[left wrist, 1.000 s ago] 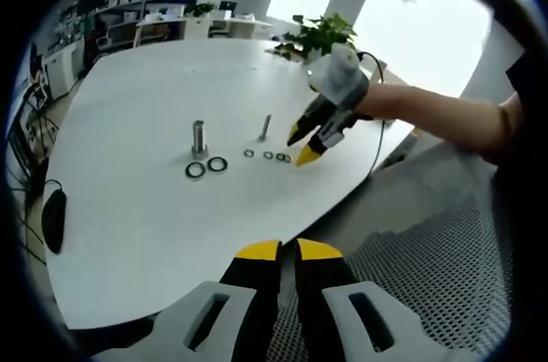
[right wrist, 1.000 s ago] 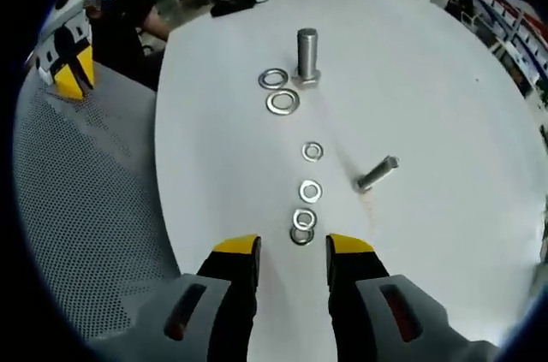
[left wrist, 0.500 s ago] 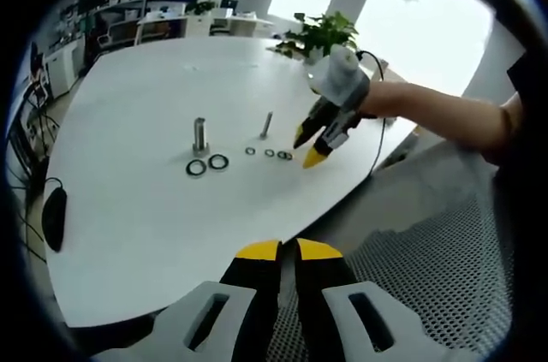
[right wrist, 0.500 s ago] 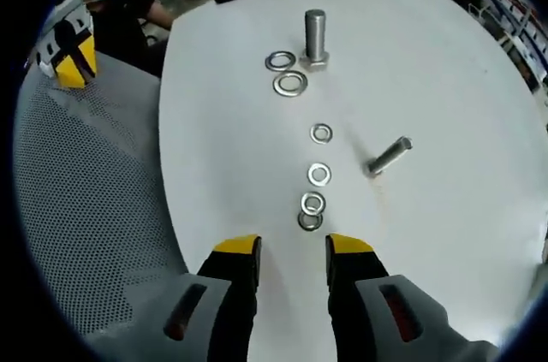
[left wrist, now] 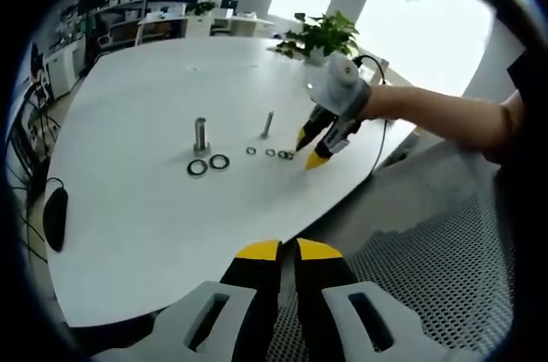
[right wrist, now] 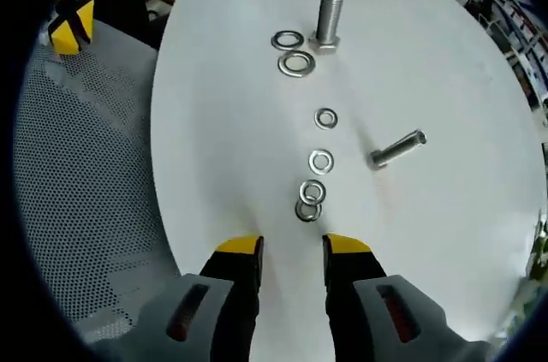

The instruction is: Place the washer onto the threaded stud by aligning its center hole with the stud, sliding it down to the base, and recovering from edge contact or off-axis alignment until the washer reaches the visible bottom stop.

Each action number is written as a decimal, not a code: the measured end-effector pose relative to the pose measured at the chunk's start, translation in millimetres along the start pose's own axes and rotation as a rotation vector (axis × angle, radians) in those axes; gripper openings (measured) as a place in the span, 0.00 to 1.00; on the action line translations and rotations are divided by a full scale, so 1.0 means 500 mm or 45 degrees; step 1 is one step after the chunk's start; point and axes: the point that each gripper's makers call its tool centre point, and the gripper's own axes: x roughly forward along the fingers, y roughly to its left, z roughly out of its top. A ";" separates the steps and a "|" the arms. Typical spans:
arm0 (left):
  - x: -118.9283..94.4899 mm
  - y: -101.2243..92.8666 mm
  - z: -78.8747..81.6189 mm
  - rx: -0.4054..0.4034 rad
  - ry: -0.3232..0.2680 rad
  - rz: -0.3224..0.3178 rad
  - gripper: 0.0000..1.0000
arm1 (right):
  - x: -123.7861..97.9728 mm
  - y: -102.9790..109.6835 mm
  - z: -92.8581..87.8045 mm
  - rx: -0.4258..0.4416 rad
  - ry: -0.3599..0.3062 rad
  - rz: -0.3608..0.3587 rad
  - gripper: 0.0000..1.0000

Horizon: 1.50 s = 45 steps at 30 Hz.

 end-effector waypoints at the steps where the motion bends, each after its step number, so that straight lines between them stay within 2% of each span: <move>1: 0.000 0.000 -0.001 -0.003 0.002 0.000 0.03 | 0.001 -0.001 0.001 0.003 0.003 0.000 0.30; 8: 0.000 0.000 -0.001 0.002 0.005 -0.001 0.03 | 0.005 0.002 0.004 -0.028 0.094 -0.008 0.31; 12: -0.003 0.002 0.008 -0.013 -0.033 0.002 0.03 | 0.004 0.000 0.004 -0.038 0.105 0.002 0.31; 22: -0.003 0.002 0.007 -0.003 -0.025 0.001 0.03 | 0.006 -0.003 0.005 -0.067 0.166 0.014 0.30; 28: -0.002 0.001 0.006 -0.001 -0.024 -0.003 0.03 | 0.004 -0.004 0.004 -0.044 0.113 0.013 0.30; 29: -0.001 0.001 0.006 0.001 -0.021 -0.003 0.03 | 0.007 -0.009 0.012 -0.037 0.061 0.006 0.30; 33: -0.001 -0.001 0.005 0.006 -0.015 -0.006 0.03 | 0.006 -0.014 0.018 0.000 0.015 0.003 0.29; 42: -0.002 -0.001 0.007 0.009 -0.025 -0.005 0.03 | 0.011 -0.030 0.052 0.077 -0.213 -0.024 0.29; 45: -0.002 -0.002 0.005 0.007 -0.021 -0.004 0.03 | 0.012 -0.031 0.055 0.087 -0.221 -0.030 0.29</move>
